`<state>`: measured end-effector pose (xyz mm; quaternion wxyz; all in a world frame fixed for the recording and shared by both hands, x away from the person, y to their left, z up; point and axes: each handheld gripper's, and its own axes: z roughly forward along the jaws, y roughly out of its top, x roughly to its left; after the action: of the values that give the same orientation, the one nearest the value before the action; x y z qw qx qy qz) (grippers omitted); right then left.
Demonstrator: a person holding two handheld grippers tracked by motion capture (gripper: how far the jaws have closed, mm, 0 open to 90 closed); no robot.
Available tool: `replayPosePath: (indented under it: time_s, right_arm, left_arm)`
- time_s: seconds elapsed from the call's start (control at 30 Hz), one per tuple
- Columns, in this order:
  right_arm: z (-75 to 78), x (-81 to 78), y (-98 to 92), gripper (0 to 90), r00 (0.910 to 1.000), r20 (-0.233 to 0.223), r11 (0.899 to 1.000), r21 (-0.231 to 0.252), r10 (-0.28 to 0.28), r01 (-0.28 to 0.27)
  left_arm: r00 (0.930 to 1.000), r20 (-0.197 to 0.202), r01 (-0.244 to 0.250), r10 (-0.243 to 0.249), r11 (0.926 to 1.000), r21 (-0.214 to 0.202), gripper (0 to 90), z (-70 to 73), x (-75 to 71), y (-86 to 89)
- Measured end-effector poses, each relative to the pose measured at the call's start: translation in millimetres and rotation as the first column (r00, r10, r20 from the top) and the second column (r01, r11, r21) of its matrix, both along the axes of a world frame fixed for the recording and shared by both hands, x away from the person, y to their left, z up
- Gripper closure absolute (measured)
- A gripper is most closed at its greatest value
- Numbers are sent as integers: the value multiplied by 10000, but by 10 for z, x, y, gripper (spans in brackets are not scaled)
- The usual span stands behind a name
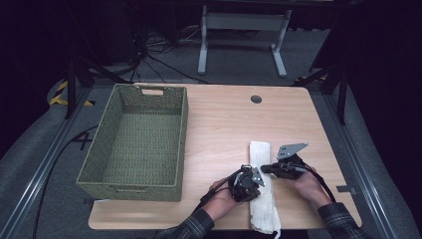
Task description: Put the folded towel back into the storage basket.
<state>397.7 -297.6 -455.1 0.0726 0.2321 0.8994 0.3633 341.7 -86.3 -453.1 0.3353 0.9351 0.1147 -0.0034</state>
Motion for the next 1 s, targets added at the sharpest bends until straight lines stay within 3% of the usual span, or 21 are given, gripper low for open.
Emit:
replayPosePath:
  time_s: [0.1,0.23,0.3,0.4,0.5,0.73,0.87,0.9,1.0]
  right_arm:
    - [19,-12,-28,816,9999,34,9999,91,116,-116]
    - [124,-84,-83,695,9990,-71,9971,618,441,-436]
    - [162,-149,-89,624,9972,-97,9943,776,742,-732]
    - [180,-242,-75,552,9941,-110,9911,792,1082,-1070]
    - [175,-405,-16,461,9882,-168,9866,622,1522,-1509]
    - [116,-671,180,297,9751,-197,9752,223,2208,-2204]
    - [24,-742,272,227,9692,-184,9691,-195,2457,-2461]
    - [9,-750,286,215,9689,-211,9689,-191,2464,-2468]
    - [-39,-779,320,208,9671,59,9657,-554,2544,-2537]
  left_arm:
    - [9998,59,-163,164,9997,-192,861,47,44,91]
    - [9981,108,-606,611,9973,-420,781,104,111,234]
    - [9932,-64,-1162,1160,9915,-589,728,130,191,401]
    - [9893,-179,-1453,1445,9876,-595,677,119,245,493]
    - [9834,-191,-1812,1804,9821,-512,593,95,289,552]
    - [9814,-78,-1920,1919,9803,-473,466,65,315,555]
    - [9823,-86,-1875,1873,9819,-288,413,61,328,559]
    - [9808,-126,-1951,1948,9799,-405,404,48,325,554]
    - [9809,-101,-1943,1941,9803,-354,391,41,328,555]
